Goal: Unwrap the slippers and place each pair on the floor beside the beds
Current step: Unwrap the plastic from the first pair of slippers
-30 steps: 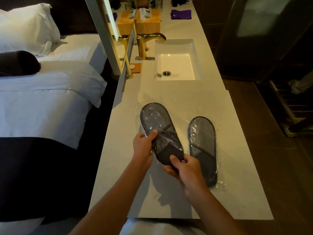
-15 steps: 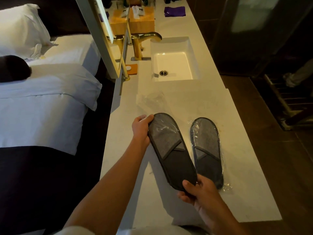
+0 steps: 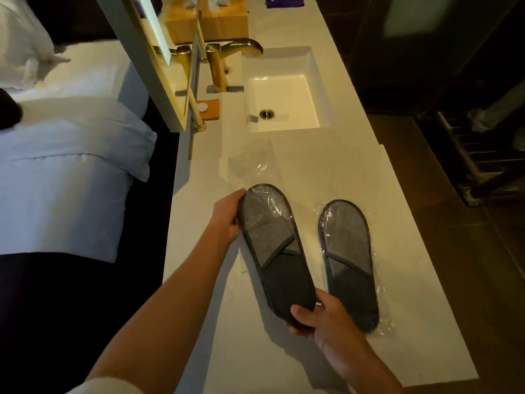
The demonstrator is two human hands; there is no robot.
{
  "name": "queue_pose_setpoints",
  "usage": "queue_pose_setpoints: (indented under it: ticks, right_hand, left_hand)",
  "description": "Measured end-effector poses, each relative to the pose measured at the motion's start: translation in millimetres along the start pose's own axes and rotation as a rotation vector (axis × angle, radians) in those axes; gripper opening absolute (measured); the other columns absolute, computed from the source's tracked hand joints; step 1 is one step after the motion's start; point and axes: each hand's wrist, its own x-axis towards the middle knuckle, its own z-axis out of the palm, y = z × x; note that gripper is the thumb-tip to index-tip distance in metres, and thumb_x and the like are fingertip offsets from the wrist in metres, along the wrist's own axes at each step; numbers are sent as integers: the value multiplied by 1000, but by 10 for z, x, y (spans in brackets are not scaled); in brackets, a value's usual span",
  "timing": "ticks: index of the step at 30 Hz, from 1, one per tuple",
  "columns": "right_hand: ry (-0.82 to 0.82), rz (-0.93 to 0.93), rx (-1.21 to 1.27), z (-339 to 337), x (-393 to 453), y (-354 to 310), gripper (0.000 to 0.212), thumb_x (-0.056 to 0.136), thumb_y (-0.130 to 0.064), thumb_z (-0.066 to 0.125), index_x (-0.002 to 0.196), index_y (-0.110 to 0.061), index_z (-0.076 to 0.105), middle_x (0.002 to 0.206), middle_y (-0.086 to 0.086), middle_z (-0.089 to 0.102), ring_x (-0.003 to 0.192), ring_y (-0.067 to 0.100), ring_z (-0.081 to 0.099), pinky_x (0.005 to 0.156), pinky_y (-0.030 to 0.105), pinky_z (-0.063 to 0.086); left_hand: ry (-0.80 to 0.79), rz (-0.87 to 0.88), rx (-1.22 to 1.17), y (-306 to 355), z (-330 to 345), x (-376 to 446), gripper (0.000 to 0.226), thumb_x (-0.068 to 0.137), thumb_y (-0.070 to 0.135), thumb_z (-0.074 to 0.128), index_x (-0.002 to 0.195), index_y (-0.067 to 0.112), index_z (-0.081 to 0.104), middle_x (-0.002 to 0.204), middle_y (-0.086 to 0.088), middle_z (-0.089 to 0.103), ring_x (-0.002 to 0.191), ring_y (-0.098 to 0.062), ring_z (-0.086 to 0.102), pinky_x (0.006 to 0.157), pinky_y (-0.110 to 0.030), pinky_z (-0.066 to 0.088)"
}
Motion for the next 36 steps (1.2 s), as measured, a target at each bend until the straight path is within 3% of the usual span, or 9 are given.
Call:
queue_pose_setpoints:
  ticks: [3, 8, 14, 22, 25, 28, 30, 33, 36]
  right_hand:
    - [-26, -46, -21, 159, 181, -225, 25, 87, -13, 68, 111, -13, 62, 111, 15, 69, 104, 33, 67, 92, 51, 55]
    - [-11, -134, -154, 293, 475, -534, 20, 89, -19, 65, 109, -15, 65, 107, 12, 73, 100, 28, 70, 90, 52, 56]
    - [-63, 41, -202, 89, 517, -404, 22, 88, -19, 67, 109, -19, 66, 110, 7, 73, 108, 26, 66, 97, 51, 53]
    - [-72, 185, -94, -131, 372, -161, 23, 84, -10, 68, 102, -24, 64, 113, 8, 69, 110, 26, 60, 104, 48, 45]
    - [-70, 184, -86, -142, 324, -121, 29, 82, -11, 70, 108, -23, 64, 115, 8, 69, 112, 27, 61, 105, 51, 45]
    - [-67, 155, -70, -117, 279, -98, 30, 83, -10, 69, 112, -17, 66, 107, 8, 74, 108, 26, 65, 99, 46, 50]
    - [-64, 132, -58, -75, 247, -100, 29, 85, -9, 68, 113, -15, 66, 104, 8, 76, 105, 26, 67, 96, 44, 52]
    - [-54, 97, -72, -12, 226, -96, 33, 87, -12, 67, 119, -12, 63, 110, 9, 74, 108, 27, 66, 98, 46, 52]
    - [-40, 77, -63, 61, 201, -58, 26, 89, -10, 65, 115, -14, 64, 102, 5, 76, 101, 24, 68, 86, 39, 57]
  left_hand:
    - [25, 37, -5, 96, 22, 107, 26, 85, 12, 69, 107, -2, 72, 96, -19, 72, 84, -30, 71, 80, -49, 62]
    - [90, 144, 117, 264, 65, 302, 21, 82, 11, 72, 99, -2, 73, 83, -15, 69, 74, -25, 66, 74, -39, 62]
    - [115, 170, 194, 470, -34, 568, 12, 92, 8, 62, 82, 1, 63, 70, -14, 64, 49, -17, 57, 48, -28, 54]
    - [258, 295, 451, 512, -194, 726, 22, 93, 11, 59, 77, -2, 64, 69, -20, 64, 44, -18, 58, 51, -31, 54]
    - [421, 378, 616, 526, -293, 742, 28, 84, 22, 65, 66, 0, 67, 66, -18, 71, 48, -22, 64, 69, -42, 62]
    - [515, 427, 760, 542, -349, 626, 44, 76, 39, 65, 102, 4, 69, 97, -19, 73, 82, -32, 71, 87, -52, 58]
    - [562, 472, 750, 521, -379, 409, 50, 83, 35, 65, 126, 12, 58, 112, -6, 64, 97, -26, 66, 84, -39, 56]
    - [523, 554, 626, 305, -435, 3, 37, 93, 24, 61, 127, 12, 55, 108, -1, 60, 92, -15, 61, 70, -19, 45]
    - [338, 461, 539, -152, -544, -480, 30, 96, 28, 59, 122, 12, 59, 99, -5, 68, 84, -16, 68, 69, -27, 56]
